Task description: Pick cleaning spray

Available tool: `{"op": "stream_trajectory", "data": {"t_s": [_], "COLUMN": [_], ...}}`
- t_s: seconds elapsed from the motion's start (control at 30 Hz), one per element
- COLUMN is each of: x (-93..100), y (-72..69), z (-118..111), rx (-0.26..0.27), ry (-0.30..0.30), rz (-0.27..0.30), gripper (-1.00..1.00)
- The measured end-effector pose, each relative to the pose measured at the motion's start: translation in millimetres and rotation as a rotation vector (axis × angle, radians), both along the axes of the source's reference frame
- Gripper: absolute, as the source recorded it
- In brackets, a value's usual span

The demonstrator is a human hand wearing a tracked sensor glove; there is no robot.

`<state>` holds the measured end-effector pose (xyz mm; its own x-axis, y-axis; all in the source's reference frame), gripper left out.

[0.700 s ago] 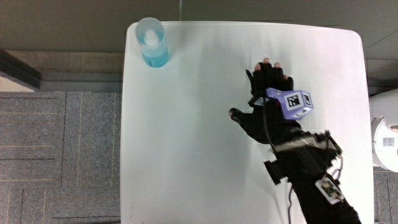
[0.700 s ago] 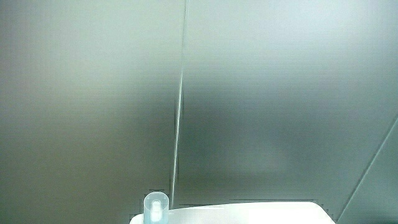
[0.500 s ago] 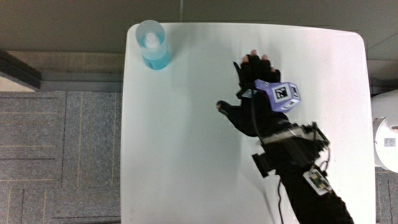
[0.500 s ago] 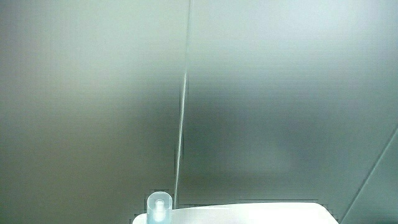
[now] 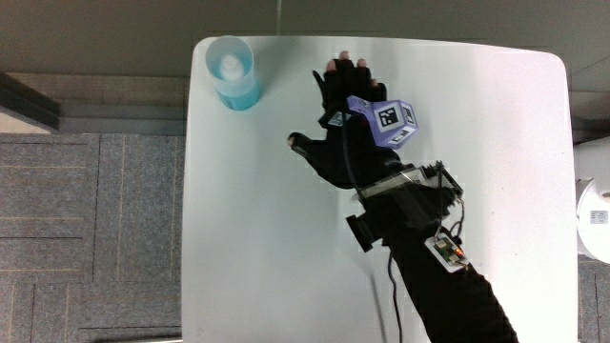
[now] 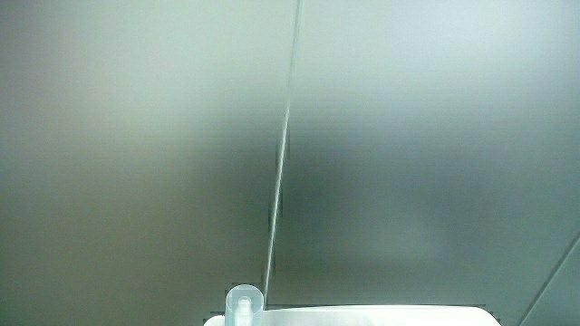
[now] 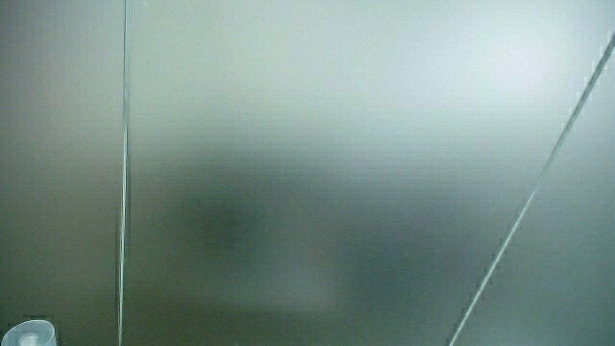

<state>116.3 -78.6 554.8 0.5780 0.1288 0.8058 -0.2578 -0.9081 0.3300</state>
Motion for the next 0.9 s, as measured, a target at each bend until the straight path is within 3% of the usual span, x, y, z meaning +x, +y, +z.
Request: {"op": "stream_trajectory", "data": {"t_s": [0.03, 0.07, 0.1, 0.2, 0.3, 0.43, 0.5, 0.9], "x": [1.2, -1.9, -0.2, 3.4, 5.8, 11.0, 11.9, 2.1], "y": [-0.3, -0.1, -0.2, -0.9, -1.7, -0.9, -1.3, -9.0], "z": [6.2, -15.3, -11.8, -5.0, 1.5, 11.1, 13.1, 8.6], "rx": [-0.011, 0.001, -0.014, -0.030, -0.029, -0.075, -0.079, -0.050], "ry": [0.007, -0.121, -0.165, -0.249, -0.391, -0.557, -0.605, -0.606], "rz": [0.009, -0.004, 0.010, 0.020, 0.047, 0.091, 0.096, 0.080], "gripper": [0.00, 0.00, 0.00, 0.00, 0.00, 0.00, 0.00, 0.00]}}
